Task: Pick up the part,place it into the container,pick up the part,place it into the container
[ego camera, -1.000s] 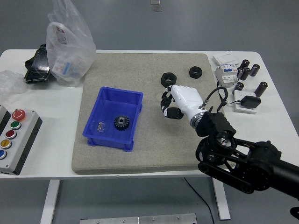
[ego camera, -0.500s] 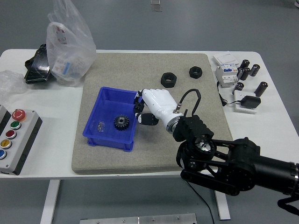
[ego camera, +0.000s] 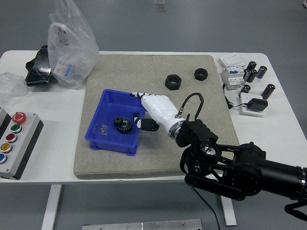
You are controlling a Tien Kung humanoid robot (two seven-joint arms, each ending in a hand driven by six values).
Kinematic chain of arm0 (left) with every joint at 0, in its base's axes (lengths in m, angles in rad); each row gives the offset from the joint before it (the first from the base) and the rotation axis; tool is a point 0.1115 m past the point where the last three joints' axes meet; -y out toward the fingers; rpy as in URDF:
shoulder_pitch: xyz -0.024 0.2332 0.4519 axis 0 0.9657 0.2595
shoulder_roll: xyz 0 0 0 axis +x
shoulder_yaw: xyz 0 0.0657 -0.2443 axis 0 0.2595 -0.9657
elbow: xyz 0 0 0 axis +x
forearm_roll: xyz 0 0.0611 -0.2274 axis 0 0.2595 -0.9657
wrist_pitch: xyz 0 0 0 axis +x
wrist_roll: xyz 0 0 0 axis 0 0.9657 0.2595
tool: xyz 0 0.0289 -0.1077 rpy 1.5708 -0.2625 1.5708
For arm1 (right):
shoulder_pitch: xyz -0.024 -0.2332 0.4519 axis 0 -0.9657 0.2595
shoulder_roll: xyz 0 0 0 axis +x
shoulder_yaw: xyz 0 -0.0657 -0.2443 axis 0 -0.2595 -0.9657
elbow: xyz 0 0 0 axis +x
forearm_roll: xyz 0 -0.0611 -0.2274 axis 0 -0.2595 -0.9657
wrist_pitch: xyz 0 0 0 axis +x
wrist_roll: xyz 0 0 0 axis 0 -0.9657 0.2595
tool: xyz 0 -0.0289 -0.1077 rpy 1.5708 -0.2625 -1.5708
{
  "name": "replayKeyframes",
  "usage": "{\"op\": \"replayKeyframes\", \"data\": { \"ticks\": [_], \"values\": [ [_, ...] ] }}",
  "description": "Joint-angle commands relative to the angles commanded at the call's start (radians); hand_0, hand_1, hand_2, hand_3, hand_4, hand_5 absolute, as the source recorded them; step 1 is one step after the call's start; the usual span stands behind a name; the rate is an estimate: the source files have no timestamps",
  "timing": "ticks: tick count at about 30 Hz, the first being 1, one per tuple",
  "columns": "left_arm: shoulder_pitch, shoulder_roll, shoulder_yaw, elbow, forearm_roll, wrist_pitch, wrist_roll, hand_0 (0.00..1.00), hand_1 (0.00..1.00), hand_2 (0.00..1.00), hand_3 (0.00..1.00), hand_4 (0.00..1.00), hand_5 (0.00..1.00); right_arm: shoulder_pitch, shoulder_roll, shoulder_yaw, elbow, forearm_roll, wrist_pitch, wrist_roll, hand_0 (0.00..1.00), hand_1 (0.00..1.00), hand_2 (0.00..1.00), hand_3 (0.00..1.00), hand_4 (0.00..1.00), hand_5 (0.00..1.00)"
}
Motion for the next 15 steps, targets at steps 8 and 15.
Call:
{"op": "replayKeyframes", "data": {
  "ticks": [8, 15],
  "values": [
    [0.003, -0.003, -0.005, 0.000, 0.002, 0.001, -0.004, 0.627, 0.563, 0.554, 0.612, 0.686, 0.277, -0.160, -0.072, 0.218, 0.028, 0.103, -0.155, 0.143, 0.554, 0.742, 0.776, 0.839, 0.551, 0.244],
    [0.006, -0.003, -0.010, 0.000, 0.005, 0.003, -0.007, 0.627, 0.563, 0.554, 0.611, 0.685, 0.277, -0.326, -0.105, 0.437, 0.055, 0.318, -0.236, 0.368, 0.549, 0.711, 0.743, 0.766, 0.595, 0.251]
  ]
}}
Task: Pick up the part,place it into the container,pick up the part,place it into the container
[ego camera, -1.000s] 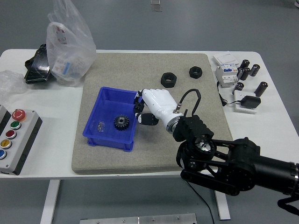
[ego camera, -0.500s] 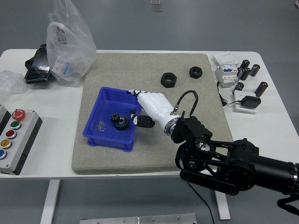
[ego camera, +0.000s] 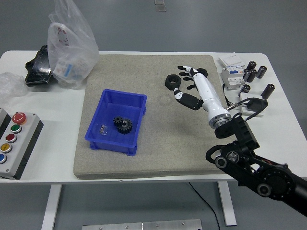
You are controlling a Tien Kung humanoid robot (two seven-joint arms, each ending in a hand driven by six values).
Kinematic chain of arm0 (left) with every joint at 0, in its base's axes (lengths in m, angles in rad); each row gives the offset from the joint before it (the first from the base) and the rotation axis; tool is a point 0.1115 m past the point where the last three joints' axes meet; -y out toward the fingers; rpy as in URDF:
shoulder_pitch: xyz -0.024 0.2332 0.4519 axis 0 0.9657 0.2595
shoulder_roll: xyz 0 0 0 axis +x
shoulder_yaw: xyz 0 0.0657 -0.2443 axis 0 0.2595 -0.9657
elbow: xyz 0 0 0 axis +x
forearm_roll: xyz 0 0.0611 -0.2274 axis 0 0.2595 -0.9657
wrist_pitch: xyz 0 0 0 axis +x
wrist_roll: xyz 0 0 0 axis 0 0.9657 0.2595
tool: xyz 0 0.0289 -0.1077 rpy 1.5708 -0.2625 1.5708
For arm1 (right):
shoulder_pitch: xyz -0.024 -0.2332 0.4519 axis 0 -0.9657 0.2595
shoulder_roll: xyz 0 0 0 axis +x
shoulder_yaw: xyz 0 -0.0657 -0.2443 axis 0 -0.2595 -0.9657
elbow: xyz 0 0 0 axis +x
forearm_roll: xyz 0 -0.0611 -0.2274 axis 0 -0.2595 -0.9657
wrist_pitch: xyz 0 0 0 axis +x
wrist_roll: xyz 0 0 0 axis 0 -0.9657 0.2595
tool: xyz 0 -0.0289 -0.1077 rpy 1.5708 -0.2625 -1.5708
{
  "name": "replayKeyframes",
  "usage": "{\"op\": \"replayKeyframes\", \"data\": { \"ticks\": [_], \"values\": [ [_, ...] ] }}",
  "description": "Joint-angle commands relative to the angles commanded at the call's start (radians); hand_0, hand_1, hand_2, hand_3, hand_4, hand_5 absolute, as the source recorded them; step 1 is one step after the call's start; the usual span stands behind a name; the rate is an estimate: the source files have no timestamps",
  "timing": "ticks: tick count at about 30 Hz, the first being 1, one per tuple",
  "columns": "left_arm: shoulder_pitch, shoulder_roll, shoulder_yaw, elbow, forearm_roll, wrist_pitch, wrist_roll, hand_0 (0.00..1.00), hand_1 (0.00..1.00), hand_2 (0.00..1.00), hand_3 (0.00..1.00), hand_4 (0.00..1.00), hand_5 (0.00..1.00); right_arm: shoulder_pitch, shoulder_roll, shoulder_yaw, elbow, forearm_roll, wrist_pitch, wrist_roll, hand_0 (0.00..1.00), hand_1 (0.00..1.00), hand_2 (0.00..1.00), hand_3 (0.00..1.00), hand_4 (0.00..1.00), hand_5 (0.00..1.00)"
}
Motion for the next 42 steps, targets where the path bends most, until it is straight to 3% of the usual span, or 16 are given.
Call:
{"op": "replayKeyframes", "data": {
  "ticks": [10, 18, 22, 27, 34, 42],
  "values": [
    [0.006, 0.001, -0.003, 0.000, 0.007, -0.002, 0.000, 0.627, 0.564, 0.554, 0.613, 0.686, 0.277, -0.244, 0.020, 0.262, -0.005, 0.360, 0.078, 0.342, 0.582, 0.705, 0.721, 0.734, 0.650, 0.247],
    [0.001, 0.008, -0.001, 0.000, 0.017, -0.006, -0.002, 0.627, 0.564, 0.554, 0.613, 0.686, 0.277, -0.284, 0.021, 0.321, 0.012, 0.552, 0.121, 0.514, 0.587, 0.700, 0.717, 0.726, 0.670, 0.247],
    [-0.008, 0.016, 0.003, 0.000, 0.021, -0.009, -0.006, 0.627, 0.563, 0.554, 0.613, 0.686, 0.276, -0.297, 0.024, 0.335, 0.007, 0.632, 0.146, 0.569, 0.604, 0.693, 0.711, 0.721, 0.680, 0.258],
    [-0.020, 0.035, 0.005, 0.000, 0.018, -0.011, -0.013, 0.627, 0.564, 0.554, 0.613, 0.686, 0.276, -0.323, 0.017, 0.352, -0.013, 0.781, 0.238, 0.656, 0.597, 0.688, 0.706, 0.717, 0.693, 0.270],
    [-0.021, 0.049, 0.011, 0.000, 0.017, -0.014, -0.021, 0.627, 0.564, 0.555, 0.613, 0.687, 0.276, -0.345, 0.021, 0.407, 0.011, 0.887, 0.256, 0.677, 0.599, 0.687, 0.704, 0.715, 0.710, 0.289],
    [-0.014, 0.041, 0.147, 0.000, -0.110, -0.024, -0.087, 0.627, 0.564, 0.555, 0.612, 0.687, 0.277, -0.363, 0.031, 0.437, -0.002, 0.973, 0.318, 0.704, 0.598, 0.687, 0.703, 0.714, 0.711, 0.288]
  ]
}}
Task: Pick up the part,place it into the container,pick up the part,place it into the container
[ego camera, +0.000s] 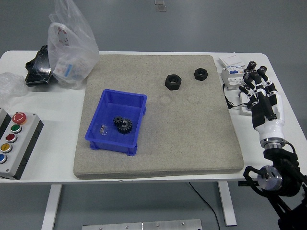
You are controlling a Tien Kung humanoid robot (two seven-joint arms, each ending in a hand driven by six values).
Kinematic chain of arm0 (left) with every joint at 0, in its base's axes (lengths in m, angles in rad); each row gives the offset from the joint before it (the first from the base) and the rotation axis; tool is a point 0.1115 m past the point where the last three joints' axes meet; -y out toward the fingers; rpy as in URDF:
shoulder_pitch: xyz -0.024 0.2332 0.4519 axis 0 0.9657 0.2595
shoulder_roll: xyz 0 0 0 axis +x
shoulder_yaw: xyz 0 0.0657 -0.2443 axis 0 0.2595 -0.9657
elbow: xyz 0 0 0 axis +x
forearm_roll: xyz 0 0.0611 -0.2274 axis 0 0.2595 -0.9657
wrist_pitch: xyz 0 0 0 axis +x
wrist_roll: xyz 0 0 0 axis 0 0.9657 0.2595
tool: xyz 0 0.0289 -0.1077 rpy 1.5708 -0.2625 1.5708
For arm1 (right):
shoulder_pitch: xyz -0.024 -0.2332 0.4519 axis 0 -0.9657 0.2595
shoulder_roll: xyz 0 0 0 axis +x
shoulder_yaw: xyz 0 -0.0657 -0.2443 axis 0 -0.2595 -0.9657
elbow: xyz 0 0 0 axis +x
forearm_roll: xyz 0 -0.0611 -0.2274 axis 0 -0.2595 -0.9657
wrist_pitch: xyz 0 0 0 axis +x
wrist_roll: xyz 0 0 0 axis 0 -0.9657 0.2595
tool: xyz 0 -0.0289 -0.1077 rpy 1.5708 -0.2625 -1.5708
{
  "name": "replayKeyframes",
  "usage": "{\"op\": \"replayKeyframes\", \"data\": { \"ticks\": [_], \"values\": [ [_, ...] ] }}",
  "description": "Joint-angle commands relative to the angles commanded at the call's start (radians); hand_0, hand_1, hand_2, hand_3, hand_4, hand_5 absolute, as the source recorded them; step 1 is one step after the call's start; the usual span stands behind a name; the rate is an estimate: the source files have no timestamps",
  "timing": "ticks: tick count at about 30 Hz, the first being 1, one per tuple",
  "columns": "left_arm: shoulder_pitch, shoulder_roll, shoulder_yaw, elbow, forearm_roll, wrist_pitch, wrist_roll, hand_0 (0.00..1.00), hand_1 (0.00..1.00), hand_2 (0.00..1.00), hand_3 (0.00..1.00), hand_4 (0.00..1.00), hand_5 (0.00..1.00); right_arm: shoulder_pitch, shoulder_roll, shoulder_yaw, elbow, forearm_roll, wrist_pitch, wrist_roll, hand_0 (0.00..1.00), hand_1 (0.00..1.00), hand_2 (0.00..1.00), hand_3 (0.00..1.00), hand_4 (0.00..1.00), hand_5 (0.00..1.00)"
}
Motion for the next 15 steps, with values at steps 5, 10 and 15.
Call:
{"op": "replayKeyframes", "data": {
  "ticks": [5, 10, 15],
  "values": [
    [-0.001, 0.000, 0.118, -0.007, -0.106, -0.007, -0.036, 0.627, 0.565, 0.554, 0.612, 0.686, 0.277, -0.001, -0.004, 0.028, 0.010, -0.004, 0.003, 0.001, 0.598, 0.686, 0.700, 0.713, 0.715, 0.290],
    [-0.002, 0.002, 0.169, -0.012, -0.136, -0.008, -0.043, 0.627, 0.564, 0.555, 0.613, 0.687, 0.276, -0.001, -0.001, 0.035, 0.008, -0.008, 0.004, 0.002, 0.597, 0.684, 0.700, 0.710, 0.718, 0.297],
    [0.004, -0.002, 0.165, -0.005, -0.135, -0.006, -0.043, 0.627, 0.564, 0.555, 0.613, 0.687, 0.277, 0.002, -0.003, 0.027, 0.008, -0.013, 0.001, 0.001, 0.607, 0.683, 0.698, 0.708, 0.718, 0.308]
  ]
}}
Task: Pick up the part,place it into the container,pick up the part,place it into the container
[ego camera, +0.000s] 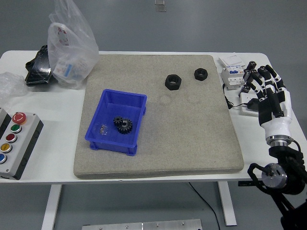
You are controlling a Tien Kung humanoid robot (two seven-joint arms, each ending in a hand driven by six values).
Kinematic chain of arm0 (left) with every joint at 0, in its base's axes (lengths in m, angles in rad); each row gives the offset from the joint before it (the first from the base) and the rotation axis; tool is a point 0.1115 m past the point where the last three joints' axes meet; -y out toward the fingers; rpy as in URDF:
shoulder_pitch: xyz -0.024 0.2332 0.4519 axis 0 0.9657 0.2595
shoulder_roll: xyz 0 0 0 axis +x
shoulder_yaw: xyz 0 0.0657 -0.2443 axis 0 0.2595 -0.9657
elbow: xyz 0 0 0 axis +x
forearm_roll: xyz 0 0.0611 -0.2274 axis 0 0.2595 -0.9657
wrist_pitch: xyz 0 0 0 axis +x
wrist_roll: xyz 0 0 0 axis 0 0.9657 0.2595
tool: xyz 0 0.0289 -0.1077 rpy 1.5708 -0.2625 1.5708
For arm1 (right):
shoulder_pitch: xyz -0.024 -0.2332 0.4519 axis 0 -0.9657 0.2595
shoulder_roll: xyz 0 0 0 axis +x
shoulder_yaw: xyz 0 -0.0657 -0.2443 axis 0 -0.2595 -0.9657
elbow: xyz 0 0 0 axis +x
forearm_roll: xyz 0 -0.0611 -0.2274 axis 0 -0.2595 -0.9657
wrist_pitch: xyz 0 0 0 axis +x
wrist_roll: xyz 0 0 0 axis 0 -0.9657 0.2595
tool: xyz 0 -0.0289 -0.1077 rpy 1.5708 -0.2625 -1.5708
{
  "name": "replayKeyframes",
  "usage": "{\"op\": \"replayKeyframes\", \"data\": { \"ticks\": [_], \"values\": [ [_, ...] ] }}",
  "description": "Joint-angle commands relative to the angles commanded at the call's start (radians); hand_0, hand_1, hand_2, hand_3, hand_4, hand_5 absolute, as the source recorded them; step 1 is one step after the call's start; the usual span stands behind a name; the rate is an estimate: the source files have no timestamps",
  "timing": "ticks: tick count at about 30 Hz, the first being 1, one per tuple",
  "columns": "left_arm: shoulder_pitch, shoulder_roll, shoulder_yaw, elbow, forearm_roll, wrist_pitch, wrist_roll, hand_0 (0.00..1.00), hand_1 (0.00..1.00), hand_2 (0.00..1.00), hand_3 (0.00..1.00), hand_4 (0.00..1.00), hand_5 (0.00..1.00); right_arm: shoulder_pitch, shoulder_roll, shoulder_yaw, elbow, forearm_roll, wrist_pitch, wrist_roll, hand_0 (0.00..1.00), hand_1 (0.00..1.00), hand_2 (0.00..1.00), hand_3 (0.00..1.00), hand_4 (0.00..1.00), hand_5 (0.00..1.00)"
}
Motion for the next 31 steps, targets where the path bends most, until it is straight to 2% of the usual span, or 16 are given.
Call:
{"op": "replayKeyframes", "data": {
  "ticks": [6, 16, 22, 31],
  "values": [
    [-0.002, -0.003, -0.002, 0.003, 0.004, -0.002, 0.004, 0.627, 0.565, 0.555, 0.613, 0.688, 0.277, 0.020, -0.006, -0.008, 0.002, -0.014, -0.012, -0.006, 0.606, 0.683, 0.698, 0.704, 0.724, 0.317],
    [0.004, -0.005, -0.026, 0.004, 0.015, -0.002, 0.006, 0.628, 0.565, 0.555, 0.614, 0.687, 0.276, 0.014, -0.002, -0.016, 0.027, -0.032, -0.019, -0.007, 0.605, 0.682, 0.696, 0.702, 0.729, 0.340],
    [-0.003, -0.008, -0.016, 0.001, 0.008, -0.004, 0.003, 0.628, 0.565, 0.555, 0.614, 0.687, 0.276, 0.033, 0.007, -0.041, -0.027, -0.019, -0.027, 0.005, 0.605, 0.679, 0.694, 0.703, 0.726, 0.358],
    [-0.003, -0.014, -0.020, 0.005, 0.016, -0.003, 0.008, 0.628, 0.565, 0.555, 0.614, 0.688, 0.277, 0.039, 0.005, -0.046, -0.022, -0.053, -0.050, 0.001, 0.606, 0.679, 0.692, 0.703, 0.725, 0.375]
  ]
}}
